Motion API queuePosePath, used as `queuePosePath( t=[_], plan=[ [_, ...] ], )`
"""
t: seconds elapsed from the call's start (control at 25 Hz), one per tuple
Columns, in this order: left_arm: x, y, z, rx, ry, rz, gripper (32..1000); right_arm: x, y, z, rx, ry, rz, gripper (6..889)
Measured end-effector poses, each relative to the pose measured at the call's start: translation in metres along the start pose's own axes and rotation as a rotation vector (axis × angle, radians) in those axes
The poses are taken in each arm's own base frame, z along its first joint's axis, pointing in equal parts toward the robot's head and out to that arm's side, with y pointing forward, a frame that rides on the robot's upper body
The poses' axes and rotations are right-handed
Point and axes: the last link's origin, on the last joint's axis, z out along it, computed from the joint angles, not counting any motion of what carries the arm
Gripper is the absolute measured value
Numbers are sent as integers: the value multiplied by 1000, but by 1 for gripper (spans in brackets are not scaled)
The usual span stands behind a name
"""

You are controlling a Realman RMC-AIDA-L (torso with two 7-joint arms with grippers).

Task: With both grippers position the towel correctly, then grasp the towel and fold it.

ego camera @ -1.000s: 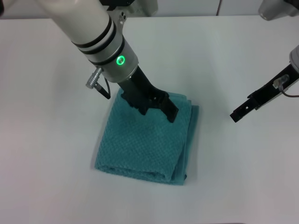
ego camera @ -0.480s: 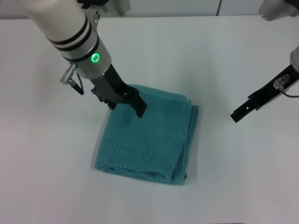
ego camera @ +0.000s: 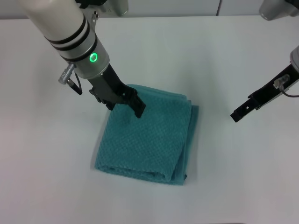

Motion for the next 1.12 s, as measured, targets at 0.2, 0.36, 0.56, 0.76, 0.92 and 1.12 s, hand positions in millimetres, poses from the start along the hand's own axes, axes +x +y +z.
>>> queuePosePath(
  t=[0.2,0.36,0.56,0.76,0.92,1.12],
  plan=[
    [-1,-2,0,0,1,-5,847,1,0,0,-1,-1,2,854],
    [-1,-4,-1,-9,10,-14,847,1,-2,-1,-7,-12,13,854],
    [-1,-5,-2,-10,12,-14,847,1,-2,-1,-7,-13,15,854],
    [-1,-5,-1,-9,11,-15,847,1,-3,-1,-6,-13,15,854],
    [-1,-5,-1,-10,8,-14,847,1,-3,-1,-6,-13,14,854],
    [-2,-6,-2,3,2,-13,847,1,-2,-1,-6,-13,13,854]
  ],
)
